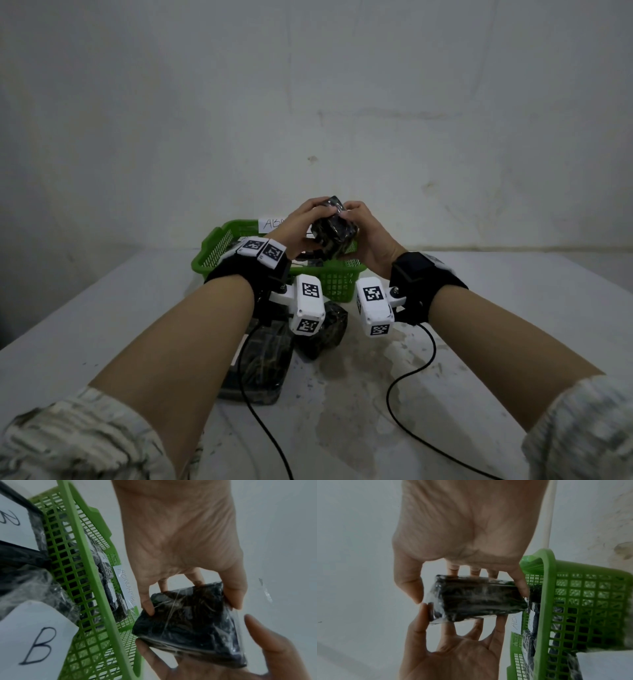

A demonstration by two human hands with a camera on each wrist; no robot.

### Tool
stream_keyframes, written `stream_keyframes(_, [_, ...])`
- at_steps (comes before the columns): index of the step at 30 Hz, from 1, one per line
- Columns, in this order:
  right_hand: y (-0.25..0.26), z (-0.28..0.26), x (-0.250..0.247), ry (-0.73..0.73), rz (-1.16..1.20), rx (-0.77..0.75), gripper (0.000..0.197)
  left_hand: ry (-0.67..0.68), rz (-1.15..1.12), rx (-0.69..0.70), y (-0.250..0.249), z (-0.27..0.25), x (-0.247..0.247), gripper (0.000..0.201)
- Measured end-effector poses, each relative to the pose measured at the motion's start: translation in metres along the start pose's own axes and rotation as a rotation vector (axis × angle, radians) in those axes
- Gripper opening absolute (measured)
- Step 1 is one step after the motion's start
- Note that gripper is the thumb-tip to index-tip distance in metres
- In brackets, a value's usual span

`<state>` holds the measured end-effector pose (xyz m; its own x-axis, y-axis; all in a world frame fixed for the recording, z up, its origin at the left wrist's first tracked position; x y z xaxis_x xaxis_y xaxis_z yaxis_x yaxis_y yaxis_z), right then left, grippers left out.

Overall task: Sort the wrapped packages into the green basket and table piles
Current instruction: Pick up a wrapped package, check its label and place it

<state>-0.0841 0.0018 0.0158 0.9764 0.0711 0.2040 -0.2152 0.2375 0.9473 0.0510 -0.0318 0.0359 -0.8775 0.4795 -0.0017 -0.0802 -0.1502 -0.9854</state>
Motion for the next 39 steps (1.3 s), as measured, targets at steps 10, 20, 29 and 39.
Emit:
stream_keyframes(10, [0.003,-0.003,-0.006,0.0,-0.151,0.033,0.038,-0.069,-0.179,-0.1,0.01,0.006,-0.003,0.031])
stream_keyframes(20, [0.009,-0.008,-0.019,0.02,-0.365,-0.027,0.04,0.021,-0.648,-0.238,0.01,0.006,-0.026,0.063])
stream_keyframes(29, [0.014,0.002,-0.002,0.099,0.112,0.024,0.017,-0.25,-0.23,-0.165,0.022,0.007,-0.022,0.024])
stream_keyframes(39, [0.008,-0.001,0.01,0.047,-0.104,-0.018,0.021,-0.181,-0.214,-0.224,0.022,0.003,-0.024,0.048])
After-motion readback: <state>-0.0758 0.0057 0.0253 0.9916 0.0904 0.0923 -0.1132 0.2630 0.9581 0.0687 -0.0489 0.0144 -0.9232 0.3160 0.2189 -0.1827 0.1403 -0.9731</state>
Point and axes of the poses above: each hand's wrist, its own z-axis towards the middle knuckle, its own x-axis out of the palm, y = z × x, the point moved 1 cm from there along z, towards the middle knuckle, and after that the axes turned 3 degrees about z, right-handed, at the moved point
